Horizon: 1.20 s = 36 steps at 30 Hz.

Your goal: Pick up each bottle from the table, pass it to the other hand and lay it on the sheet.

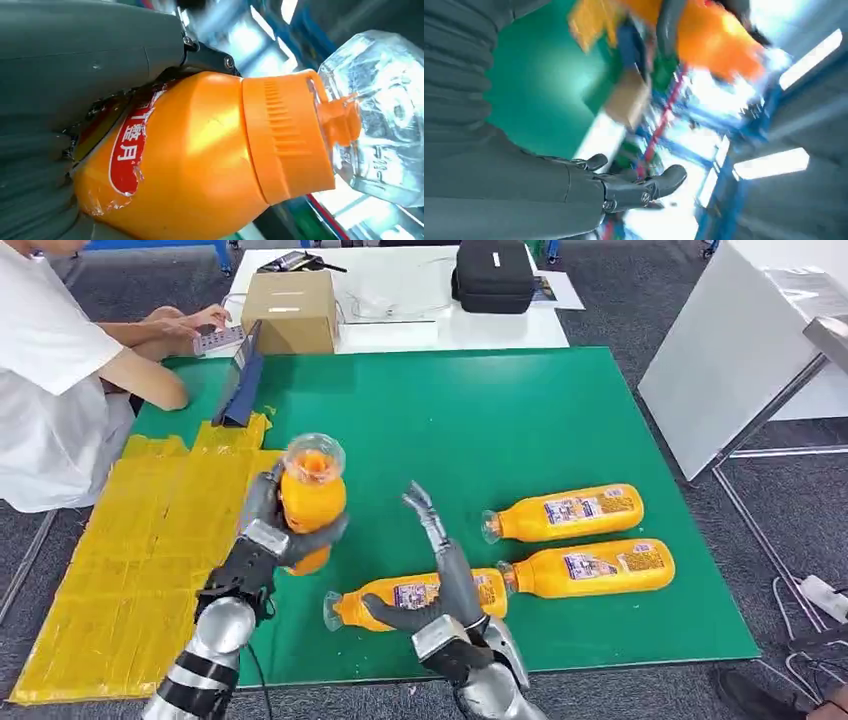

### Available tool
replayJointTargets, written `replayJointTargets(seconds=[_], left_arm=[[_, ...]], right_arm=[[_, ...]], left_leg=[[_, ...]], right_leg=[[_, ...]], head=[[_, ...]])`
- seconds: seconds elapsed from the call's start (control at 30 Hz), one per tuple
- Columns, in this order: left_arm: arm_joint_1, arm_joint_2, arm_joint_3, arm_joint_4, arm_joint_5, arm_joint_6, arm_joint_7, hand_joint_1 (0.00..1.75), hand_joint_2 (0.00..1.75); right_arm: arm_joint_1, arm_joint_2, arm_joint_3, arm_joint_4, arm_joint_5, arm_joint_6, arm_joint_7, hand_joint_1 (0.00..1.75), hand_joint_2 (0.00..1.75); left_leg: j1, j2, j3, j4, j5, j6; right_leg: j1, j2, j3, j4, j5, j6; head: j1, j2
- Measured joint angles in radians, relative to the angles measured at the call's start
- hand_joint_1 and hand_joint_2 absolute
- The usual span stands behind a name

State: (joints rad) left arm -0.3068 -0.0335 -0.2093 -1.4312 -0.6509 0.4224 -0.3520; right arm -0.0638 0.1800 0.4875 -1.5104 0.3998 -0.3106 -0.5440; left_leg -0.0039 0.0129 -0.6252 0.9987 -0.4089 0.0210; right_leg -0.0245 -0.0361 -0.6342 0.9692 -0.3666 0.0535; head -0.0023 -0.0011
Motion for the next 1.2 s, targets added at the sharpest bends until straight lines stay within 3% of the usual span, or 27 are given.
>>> replayJointTargets(seconds=[0.13,0.27,0.37,0.47,0.57,0.73,1.07,1.1,1.13,1.2], left_arm=[[-0.056,0.025,0.050,0.063,-0.163,0.108,0.050,1.75,1.75],[-0.106,0.056,0.084,0.180,-0.548,0.257,0.171,1.75,1.75],[-0.124,0.082,0.101,0.251,-0.821,0.268,0.343,1.75,1.75],[-0.141,0.124,0.054,0.323,-0.903,0.269,0.508,1.75,1.75],[-0.154,0.140,0.045,0.416,-0.869,0.263,0.443,1.75,1.75],[-0.153,0.141,0.043,0.632,-0.659,0.224,0.110,1.75,1.75],[-0.152,0.141,0.021,0.799,-0.606,0.161,0.023,1.75,1.75],[-0.152,0.141,0.018,0.809,-0.595,0.158,0.017,0.45,1.75],[-0.152,0.141,0.016,0.817,-0.579,0.153,0.003,0.00,1.75],[-0.152,0.142,0.016,0.830,-0.534,0.149,-0.024,0.00,1.75]], right_arm=[[0.008,-0.010,-0.006,-0.067,-0.041,-0.019,0.013,0.00,1.75],[0.011,-0.018,-0.013,-0.110,-0.081,-0.034,0.001,0.00,1.75],[0.011,-0.025,-0.014,-0.133,-0.099,-0.048,-0.002,0.00,1.75],[0.008,-0.031,-0.016,-0.141,-0.112,-0.051,0.010,0.00,1.75],[0.003,-0.038,-0.017,-0.144,-0.123,-0.052,0.016,0.00,1.75],[-0.006,-0.057,-0.019,-0.144,-0.156,-0.027,0.027,0.00,1.75],[-0.010,-0.080,-0.024,-0.144,-0.164,-0.016,0.026,0.00,1.75],[-0.010,-0.081,-0.025,-0.144,-0.164,-0.014,0.027,0.00,1.75],[-0.011,-0.082,-0.028,-0.143,-0.164,-0.011,0.029,0.00,1.75],[-0.016,-0.083,-0.033,-0.140,-0.163,-0.007,0.031,0.00,1.75]], left_leg=[[0.000,0.001,0.000,0.000,0.000,0.000],[0.000,0.001,0.000,0.000,0.000,0.000],[0.000,0.001,0.000,0.000,0.000,0.000],[0.000,0.001,0.000,0.000,0.000,0.000],[0.000,0.001,0.000,0.000,0.000,0.000],[0.000,0.001,0.000,0.000,0.000,0.000],[0.000,0.001,0.001,0.000,-0.001,-0.001],[0.000,0.001,0.001,0.000,-0.001,-0.001],[0.000,0.001,0.002,0.000,-0.001,-0.001],[0.000,0.001,0.004,-0.001,-0.001,-0.001]], right_leg=[[0.000,0.000,0.000,0.000,0.000,0.000],[0.000,0.000,0.000,0.000,0.000,0.000],[0.000,0.000,0.000,0.000,0.000,0.000],[0.000,0.001,0.000,0.000,0.000,0.000],[0.000,0.001,-0.001,0.000,0.000,0.000],[0.000,0.001,0.000,0.000,0.000,0.000],[0.000,0.001,0.001,0.000,0.000,0.000],[0.000,0.001,0.001,0.000,0.000,0.000],[0.000,0.001,0.001,0.000,0.000,0.000],[0.000,0.001,0.003,0.000,-0.001,0.000]], head=[[0.000,0.000],[0.000,0.000],[0.001,0.000],[0.000,0.000],[0.000,0.000],[0.000,0.000],[0.000,0.000],[0.000,0.000],[0.000,0.000],[0.000,0.000]])
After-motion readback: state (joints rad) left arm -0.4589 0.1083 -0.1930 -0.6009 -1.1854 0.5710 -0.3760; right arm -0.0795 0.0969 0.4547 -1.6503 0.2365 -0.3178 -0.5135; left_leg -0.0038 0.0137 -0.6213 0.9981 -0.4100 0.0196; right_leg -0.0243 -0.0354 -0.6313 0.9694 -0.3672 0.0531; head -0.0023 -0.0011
